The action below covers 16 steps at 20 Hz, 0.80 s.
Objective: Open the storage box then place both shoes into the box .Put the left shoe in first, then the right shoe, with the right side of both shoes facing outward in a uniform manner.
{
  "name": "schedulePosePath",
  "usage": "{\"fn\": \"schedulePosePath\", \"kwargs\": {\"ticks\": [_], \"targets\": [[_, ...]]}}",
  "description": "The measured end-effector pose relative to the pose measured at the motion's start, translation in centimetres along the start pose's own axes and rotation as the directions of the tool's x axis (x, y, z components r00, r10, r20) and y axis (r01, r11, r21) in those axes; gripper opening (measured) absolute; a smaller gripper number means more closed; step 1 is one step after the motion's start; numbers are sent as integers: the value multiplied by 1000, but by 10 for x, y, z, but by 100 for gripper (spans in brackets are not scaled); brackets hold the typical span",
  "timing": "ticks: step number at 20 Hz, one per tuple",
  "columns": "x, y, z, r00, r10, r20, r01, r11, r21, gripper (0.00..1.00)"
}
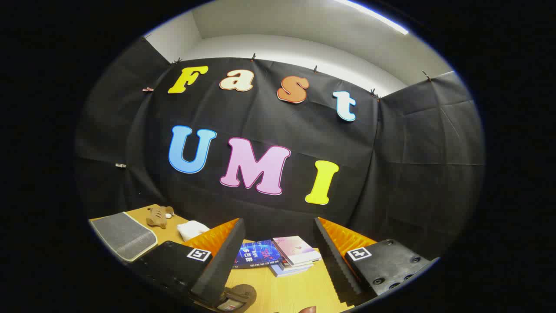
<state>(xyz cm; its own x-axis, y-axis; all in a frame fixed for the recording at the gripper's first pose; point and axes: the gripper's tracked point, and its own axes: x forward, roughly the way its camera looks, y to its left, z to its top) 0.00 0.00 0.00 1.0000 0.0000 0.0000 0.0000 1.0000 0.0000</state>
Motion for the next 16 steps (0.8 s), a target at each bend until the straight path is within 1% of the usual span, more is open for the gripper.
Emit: {"fn": "schedulePosePath", "kwargs": {"ticks": [8,16], "targets": [[-5,6,1,1000,24,2,-24,1000,-11,97],[-7,8,-2,1000,31,-5,-31,999,-14,97]]}}
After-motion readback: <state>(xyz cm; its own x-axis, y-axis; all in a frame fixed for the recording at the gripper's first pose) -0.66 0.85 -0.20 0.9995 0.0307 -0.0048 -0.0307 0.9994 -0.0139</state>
